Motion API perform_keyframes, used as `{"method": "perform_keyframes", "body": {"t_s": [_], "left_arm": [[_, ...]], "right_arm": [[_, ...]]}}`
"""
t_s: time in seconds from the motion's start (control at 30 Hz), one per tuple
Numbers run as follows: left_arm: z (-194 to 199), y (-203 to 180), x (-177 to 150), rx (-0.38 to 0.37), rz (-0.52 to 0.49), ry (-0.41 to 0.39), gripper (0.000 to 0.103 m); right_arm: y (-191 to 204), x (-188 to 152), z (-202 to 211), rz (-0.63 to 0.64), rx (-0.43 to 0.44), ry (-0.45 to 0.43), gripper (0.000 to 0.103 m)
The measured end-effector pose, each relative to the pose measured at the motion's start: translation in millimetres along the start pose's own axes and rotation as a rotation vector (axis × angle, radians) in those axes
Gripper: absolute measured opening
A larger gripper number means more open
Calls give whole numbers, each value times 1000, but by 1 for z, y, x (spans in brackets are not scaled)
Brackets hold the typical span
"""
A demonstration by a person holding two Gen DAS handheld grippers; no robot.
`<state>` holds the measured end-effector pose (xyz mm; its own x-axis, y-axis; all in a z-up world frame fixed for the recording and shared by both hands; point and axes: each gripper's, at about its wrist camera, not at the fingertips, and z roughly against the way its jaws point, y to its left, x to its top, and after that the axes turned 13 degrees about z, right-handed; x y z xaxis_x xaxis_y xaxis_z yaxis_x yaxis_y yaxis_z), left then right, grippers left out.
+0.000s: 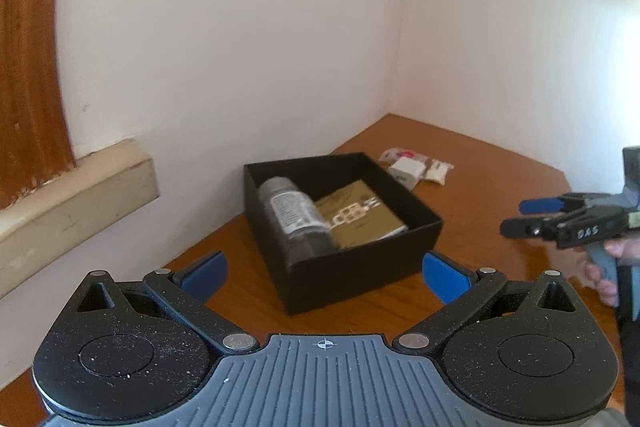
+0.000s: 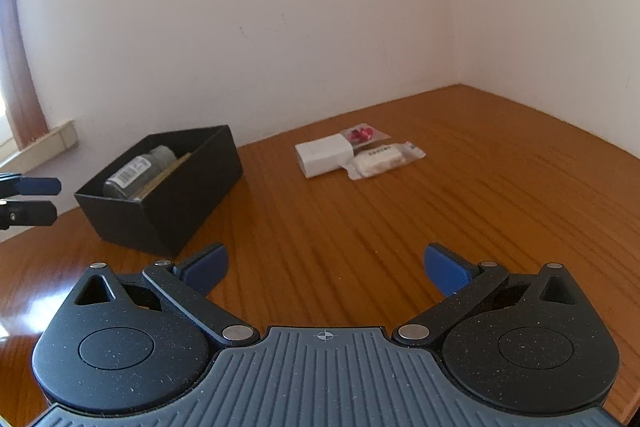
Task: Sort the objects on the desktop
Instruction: 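Reach the left gripper to the white charger plug and close on it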
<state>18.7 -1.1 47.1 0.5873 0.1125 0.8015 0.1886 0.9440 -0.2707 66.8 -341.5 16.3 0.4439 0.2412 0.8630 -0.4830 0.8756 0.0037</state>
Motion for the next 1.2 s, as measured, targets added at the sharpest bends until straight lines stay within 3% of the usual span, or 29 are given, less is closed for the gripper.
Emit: {"method": "perform_keyframes", "body": {"t_s": [0.47,0.57,0.7,0.77,0.97,1.03,1.2], "left_arm": [[-41,-48,42,-50,-42,-10,103],[-58,-59,53,-61,-67,19,103],[-83,-71,69,-144,-70,80,103],[-99,-82,76,-140,-102,101,102],[-144,-109,90,-153,-182,181,92],[-160,-115,93,-149,-202,220,79],[-195,-122,96,-110,-244,288,76]], "right_arm": [[1,-2,-1,-14,46,-14,103],[0,-2,0,-24,56,-18,103],[-1,-1,3,-35,71,-28,103],[-2,-1,3,-41,78,-33,103],[-3,-1,5,-51,100,-44,103],[-3,-1,5,-55,108,-49,103],[-4,-2,6,-64,128,-61,103]]}}
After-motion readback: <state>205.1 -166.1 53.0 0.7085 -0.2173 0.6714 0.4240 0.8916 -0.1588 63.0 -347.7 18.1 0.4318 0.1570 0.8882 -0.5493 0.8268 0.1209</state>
